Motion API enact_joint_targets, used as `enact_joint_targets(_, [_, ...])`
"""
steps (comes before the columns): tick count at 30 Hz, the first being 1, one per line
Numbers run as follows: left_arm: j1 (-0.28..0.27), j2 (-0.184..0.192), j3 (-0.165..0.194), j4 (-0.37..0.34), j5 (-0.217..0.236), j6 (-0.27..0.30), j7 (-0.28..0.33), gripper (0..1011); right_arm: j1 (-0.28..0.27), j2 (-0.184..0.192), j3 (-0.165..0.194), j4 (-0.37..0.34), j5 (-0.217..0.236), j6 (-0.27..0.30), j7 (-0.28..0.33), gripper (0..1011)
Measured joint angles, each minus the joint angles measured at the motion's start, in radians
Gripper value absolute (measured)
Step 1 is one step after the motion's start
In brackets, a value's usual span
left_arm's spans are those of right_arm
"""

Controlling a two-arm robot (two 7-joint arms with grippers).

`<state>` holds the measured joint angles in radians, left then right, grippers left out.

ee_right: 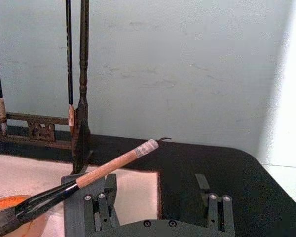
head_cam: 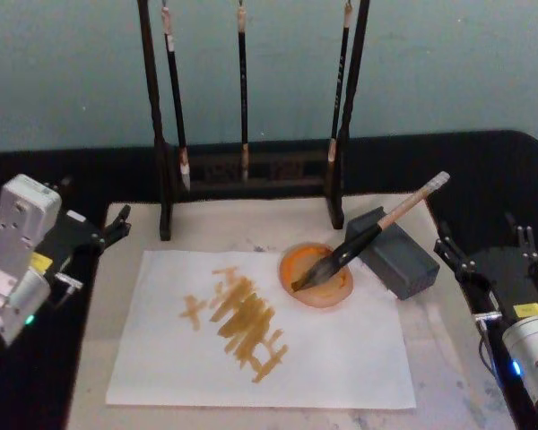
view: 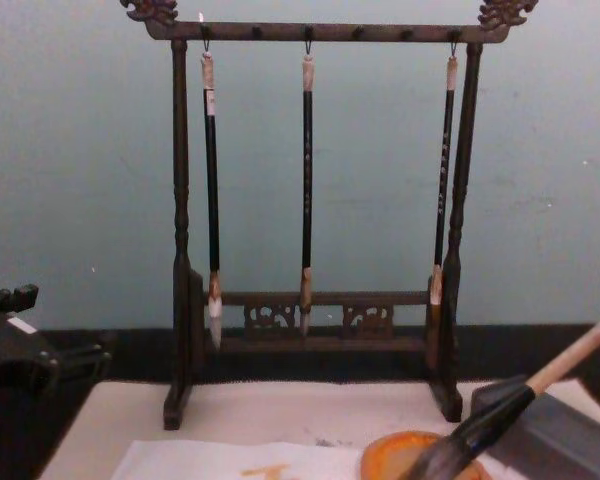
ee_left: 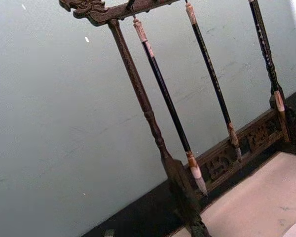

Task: Pick up the brush from the inkstone, write on the paper, then place the brush back to its original position.

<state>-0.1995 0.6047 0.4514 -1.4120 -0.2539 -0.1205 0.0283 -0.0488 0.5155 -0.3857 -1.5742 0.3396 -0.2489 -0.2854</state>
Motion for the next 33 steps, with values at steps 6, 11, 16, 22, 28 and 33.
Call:
enact_joint_targets(6, [0.0,0.0,0.0,0.0,0.0,0.0,0.0,1010,0.0,0.0,0.0,0.0,0.0,0.0,0.0,1000])
enact_joint_targets(11, [0.0,0.0,0.0,0.0,0.0,0.0,0.0,1009,0.0,0.0,0.0,0.0,0.0,0.0,0.0,1000])
enact_joint_targets(16, [0.0,0.0,0.0,0.0,0.0,0.0,0.0,1010,0.0,0.0,0.0,0.0,0.0,0.0,0.0,1000])
enact_joint_targets(22, [0.0,0.0,0.0,0.0,0.0,0.0,0.0,1010,0.0,0.0,0.0,0.0,0.0,0.0,0.0,1000])
enact_joint_targets(28, [0.0,0.0,0.0,0.0,0.0,0.0,0.0,1010,0.0,0.0,0.0,0.0,0.0,0.0,0.0,1000])
enact_joint_targets(33, [0.0,0.0,0.0,0.0,0.0,0.0,0.0,1010,0.0,0.0,0.0,0.0,0.0,0.0,0.0,1000])
